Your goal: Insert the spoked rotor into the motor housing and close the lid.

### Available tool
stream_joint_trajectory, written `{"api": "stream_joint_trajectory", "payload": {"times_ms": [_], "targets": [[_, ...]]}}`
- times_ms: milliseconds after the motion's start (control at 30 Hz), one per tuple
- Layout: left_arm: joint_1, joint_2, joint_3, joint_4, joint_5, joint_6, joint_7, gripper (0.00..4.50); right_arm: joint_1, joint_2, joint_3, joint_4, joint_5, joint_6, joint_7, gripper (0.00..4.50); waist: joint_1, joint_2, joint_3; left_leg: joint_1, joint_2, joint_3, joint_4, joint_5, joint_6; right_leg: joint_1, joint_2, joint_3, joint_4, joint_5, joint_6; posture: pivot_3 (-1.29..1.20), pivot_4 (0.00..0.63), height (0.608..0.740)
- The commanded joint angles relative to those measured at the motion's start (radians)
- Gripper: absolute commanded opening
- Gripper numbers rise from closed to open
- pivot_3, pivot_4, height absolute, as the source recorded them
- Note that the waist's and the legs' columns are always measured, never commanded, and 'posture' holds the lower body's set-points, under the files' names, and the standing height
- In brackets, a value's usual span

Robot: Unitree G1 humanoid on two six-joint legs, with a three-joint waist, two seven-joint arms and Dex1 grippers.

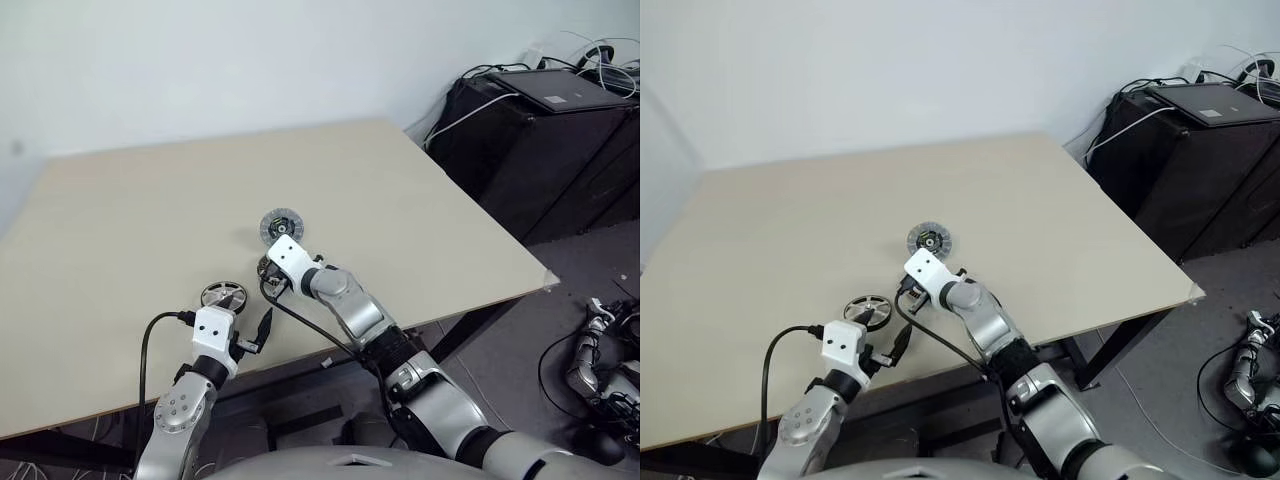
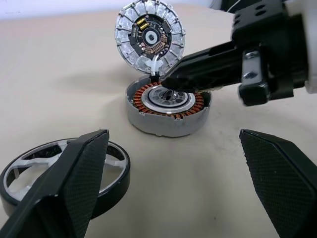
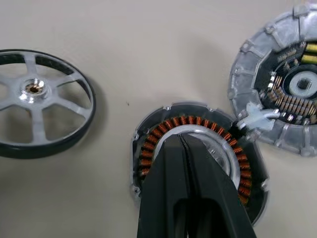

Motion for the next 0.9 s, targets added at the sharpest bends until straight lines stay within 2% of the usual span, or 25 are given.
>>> {"api": "stream_joint_trajectory", "payload": {"times_ms": [33, 500, 700, 900], "targets": [[-0.001, -0.002, -0.002, -0.019, 0.0, -0.009, 0.001, 4.5, -0.059, 0.022, 0.002, 0.039, -0.016, -0.005, -0.022, 0.02, 0.0, 0.0, 0.0, 0.0, 0.0, 0.0, 0.0, 0.0, 0.0, 0.0, 0.0, 0.0, 0.0, 0.0, 0.0, 0.0, 0.0, 0.74], [0.027, -0.013, 0.004, -0.033, 0.002, -0.021, 0.022, 4.5, -0.155, 0.046, -0.027, 0.258, -0.021, -0.068, -0.068, 0.02, -0.002, 0.0, 0.0, 0.0, 0.0, 0.0, 0.0, 0.0, 0.0, 0.0, 0.0, 0.0, 0.0, 0.0, 0.0, 0.0, 0.0, 0.74], [0.017, -0.01, 0.002, -0.029, 0.0, -0.017, 0.016, 4.5, -0.127, 0.026, -0.03, 0.214, -0.018, -0.057, -0.053, 0.02, -0.002, 0.0, 0.0, 0.0, 0.0, 0.0, 0.0, 0.001, 0.001, 0.0, 0.0, 0.0, 0.0, 0.0, 0.0, 0.0, 0.0, 0.74], [-0.001, -0.004, 0.0, -0.018, -0.002, -0.011, 0.002, 4.5, -0.062, -0.006, -0.02, 0.082, -0.015, -0.005, -0.011, 0.02, 0.0, 0.0, 0.0, -0.001, 0.0, 0.0, 0.0, 0.001, 0.001, 0.0, 0.0, 0.0, 0.0, 0.0, 0.0, 0.0, 0.0, 0.74]]}}
